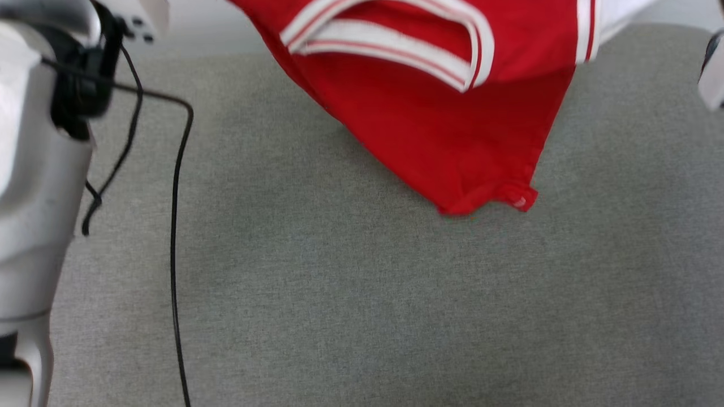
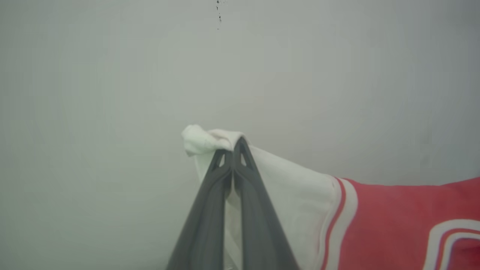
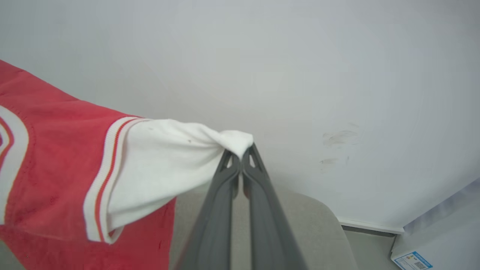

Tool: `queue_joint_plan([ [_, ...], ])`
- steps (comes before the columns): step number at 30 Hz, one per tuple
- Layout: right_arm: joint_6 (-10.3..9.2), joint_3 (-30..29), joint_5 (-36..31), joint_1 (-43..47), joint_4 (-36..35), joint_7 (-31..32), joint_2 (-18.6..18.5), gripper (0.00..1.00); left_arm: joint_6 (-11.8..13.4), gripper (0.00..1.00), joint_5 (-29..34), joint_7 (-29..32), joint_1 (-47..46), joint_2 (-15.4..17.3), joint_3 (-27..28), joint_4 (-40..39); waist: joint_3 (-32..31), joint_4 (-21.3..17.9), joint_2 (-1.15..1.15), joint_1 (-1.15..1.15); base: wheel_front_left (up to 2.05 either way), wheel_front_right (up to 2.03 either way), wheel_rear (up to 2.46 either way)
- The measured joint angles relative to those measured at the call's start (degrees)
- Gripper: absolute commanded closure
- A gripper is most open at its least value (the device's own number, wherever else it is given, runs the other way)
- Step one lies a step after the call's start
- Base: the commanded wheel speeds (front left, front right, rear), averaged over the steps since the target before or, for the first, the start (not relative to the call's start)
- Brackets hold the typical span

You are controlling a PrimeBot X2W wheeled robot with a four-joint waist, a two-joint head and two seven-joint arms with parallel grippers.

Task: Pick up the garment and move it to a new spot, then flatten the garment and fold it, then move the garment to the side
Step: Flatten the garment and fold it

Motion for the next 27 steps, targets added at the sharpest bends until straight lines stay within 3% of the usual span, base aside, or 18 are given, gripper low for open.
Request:
queue_joint_plan([
  [15, 0.0, 1.7, -5.54, -31.9, 21.36, -14.8, 3.24, 1.0, -4.36, 1.0, 2.47, -12.5, -23.47, -1.76, 1.67, 20.57, 10.63, -0.57, 0.0, 0.01, 0.0, 0.0, 0.0],
  [27, 0.0, 3.11, -6.08, -38.7, 37.28, -23.5, 8.28, 1.0, -7.58, 1.0, 0.87, -19.19, -27.76, -4.28, 1.97, 34.12, 18.09, -1.05, 0.0, 0.01, 0.0, 0.0, 0.0],
])
